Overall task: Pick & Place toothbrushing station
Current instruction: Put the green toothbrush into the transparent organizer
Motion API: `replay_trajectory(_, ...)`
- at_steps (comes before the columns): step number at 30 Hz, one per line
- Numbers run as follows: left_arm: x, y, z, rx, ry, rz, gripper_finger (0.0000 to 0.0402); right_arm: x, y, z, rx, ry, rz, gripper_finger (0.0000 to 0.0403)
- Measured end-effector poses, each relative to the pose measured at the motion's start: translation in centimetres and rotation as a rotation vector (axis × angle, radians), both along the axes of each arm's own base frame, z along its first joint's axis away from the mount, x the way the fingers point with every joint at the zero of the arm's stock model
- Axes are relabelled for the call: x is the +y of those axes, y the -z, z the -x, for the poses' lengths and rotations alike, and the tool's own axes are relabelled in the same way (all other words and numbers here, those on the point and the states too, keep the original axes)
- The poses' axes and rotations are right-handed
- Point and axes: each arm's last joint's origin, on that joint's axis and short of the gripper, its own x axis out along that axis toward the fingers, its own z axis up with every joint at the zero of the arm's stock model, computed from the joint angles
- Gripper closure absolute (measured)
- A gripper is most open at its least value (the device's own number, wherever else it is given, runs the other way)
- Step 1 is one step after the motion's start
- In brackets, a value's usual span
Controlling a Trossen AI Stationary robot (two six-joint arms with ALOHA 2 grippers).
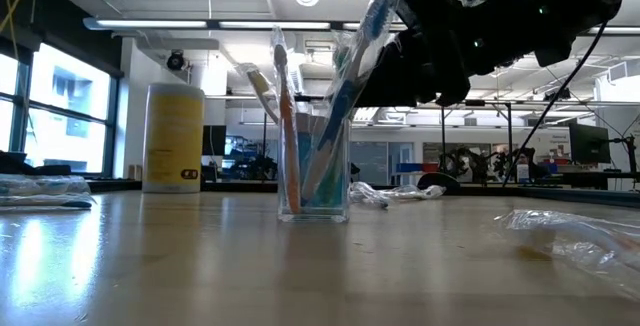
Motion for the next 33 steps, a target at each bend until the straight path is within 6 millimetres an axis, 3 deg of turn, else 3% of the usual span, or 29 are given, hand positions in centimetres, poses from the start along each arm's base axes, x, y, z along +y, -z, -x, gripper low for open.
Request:
replay_trajectory(4,0.0,0.0,0.0,0.003,0.000,-0.002,0.0171,0.6,-0.3,0.2,-0.009,0.005,0.077,0.0387)
replay_trajectory(9,0.0,0.0,0.0,0.004,0.001,-0.002,0.0171,1.8,-2.0,0.9,-0.066,0.006,0.147,0.0384)
replay_trajectory(15,0.0,0.2,0.0,0.016,0.001,-0.007,0.0171,3.1,-3.7,1.7,-0.116,-0.041,0.138,0.0386)
replay_trajectory(27,0.1,0.5,0.2,0.040,-0.005,0.000,0.0171,3.5,-3.5,2.1,-0.075,-0.063,0.115,0.0385)
replay_trajectory(33,0.2,1.1,0.4,0.090,-0.019,0.005,0.0171,3.4,-4.4,2.4,-0.102,-0.067,0.145,0.0385)
